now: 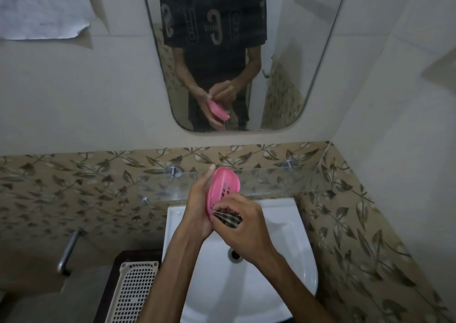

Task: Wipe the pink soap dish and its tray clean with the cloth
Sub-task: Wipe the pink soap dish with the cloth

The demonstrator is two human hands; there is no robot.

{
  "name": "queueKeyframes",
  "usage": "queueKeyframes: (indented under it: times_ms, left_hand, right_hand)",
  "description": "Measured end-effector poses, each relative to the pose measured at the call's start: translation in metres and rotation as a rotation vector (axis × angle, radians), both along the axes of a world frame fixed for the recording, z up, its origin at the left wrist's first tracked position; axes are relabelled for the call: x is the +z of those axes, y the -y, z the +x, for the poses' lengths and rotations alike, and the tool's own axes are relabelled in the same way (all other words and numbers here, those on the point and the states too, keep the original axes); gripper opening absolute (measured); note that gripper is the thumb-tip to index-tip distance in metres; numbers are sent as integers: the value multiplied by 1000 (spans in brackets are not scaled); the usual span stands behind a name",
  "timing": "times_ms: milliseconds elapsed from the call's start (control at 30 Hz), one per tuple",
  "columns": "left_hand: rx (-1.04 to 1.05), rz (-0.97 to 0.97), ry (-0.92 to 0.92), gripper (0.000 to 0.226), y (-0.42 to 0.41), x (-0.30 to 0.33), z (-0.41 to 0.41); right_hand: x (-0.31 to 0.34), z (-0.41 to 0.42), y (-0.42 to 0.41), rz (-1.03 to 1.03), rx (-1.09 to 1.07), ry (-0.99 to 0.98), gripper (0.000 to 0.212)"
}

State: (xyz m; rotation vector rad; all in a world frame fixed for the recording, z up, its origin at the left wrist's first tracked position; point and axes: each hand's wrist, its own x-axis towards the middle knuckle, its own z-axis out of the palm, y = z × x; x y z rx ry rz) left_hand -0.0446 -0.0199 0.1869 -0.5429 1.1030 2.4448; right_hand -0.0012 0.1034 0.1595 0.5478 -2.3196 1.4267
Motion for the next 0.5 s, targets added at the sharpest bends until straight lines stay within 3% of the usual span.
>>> queueKeyframes:
  times_ms: [200, 333, 500]
  left_hand:
    - [24, 53, -7, 74, -4, -10, 2]
    - [53, -60, -82, 73, -10, -9, 1]
    - [108, -26, -150, 57, -15, -11, 8]
  right_hand:
    - [1, 4, -9, -22, 80, 19, 14]
    - [6, 1, -3, -75, -38, -4, 12]
    - [22, -14, 6, -185, -264, -14, 16]
